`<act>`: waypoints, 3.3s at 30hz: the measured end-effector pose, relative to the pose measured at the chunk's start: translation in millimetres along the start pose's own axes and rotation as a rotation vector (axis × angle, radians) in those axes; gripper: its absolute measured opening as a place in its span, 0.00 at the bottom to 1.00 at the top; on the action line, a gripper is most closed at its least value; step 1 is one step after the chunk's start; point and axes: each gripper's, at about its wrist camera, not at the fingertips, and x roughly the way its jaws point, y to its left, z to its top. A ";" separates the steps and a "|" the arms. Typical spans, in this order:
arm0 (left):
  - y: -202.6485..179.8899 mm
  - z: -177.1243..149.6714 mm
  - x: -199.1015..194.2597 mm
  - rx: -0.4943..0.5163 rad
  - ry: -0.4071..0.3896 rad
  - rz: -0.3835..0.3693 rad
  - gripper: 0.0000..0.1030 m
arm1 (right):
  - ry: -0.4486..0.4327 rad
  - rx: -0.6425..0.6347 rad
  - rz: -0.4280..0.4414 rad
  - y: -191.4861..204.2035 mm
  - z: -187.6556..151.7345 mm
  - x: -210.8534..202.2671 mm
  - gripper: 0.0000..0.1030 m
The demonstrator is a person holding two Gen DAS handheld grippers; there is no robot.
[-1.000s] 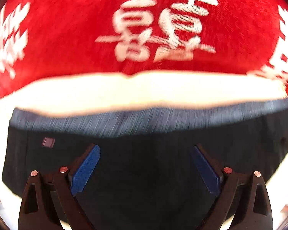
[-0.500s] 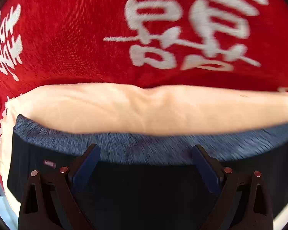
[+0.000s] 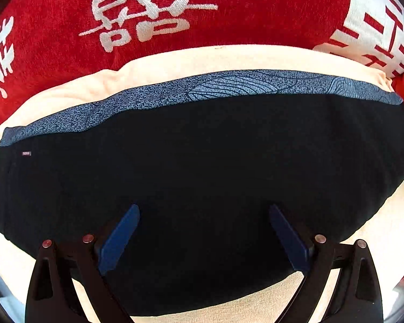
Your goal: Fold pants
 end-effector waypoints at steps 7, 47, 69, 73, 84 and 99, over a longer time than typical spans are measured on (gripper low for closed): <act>-14.8 2.4 4.7 0.041 -0.005 0.055 0.95 | 0.026 -0.004 0.053 -17.6 23.3 -0.3 0.06; -39.7 -93.1 -98.9 -0.340 0.100 0.062 0.98 | 0.335 -0.725 0.007 131.3 -78.4 38.6 0.65; -44.1 -87.8 -101.3 -0.319 0.122 0.094 0.98 | 0.383 -0.644 0.117 110.5 -59.4 34.8 0.72; -51.7 -80.3 -98.8 -0.291 0.121 0.089 0.98 | 0.391 -0.605 0.141 101.3 -55.7 28.0 0.72; -70.6 -82.0 -116.6 -0.324 0.096 0.046 0.98 | 0.419 -0.606 0.069 96.1 -56.9 11.8 0.72; -33.4 -92.2 -116.6 -0.469 0.099 0.083 0.98 | 0.481 -0.632 0.126 134.0 -59.8 23.1 0.72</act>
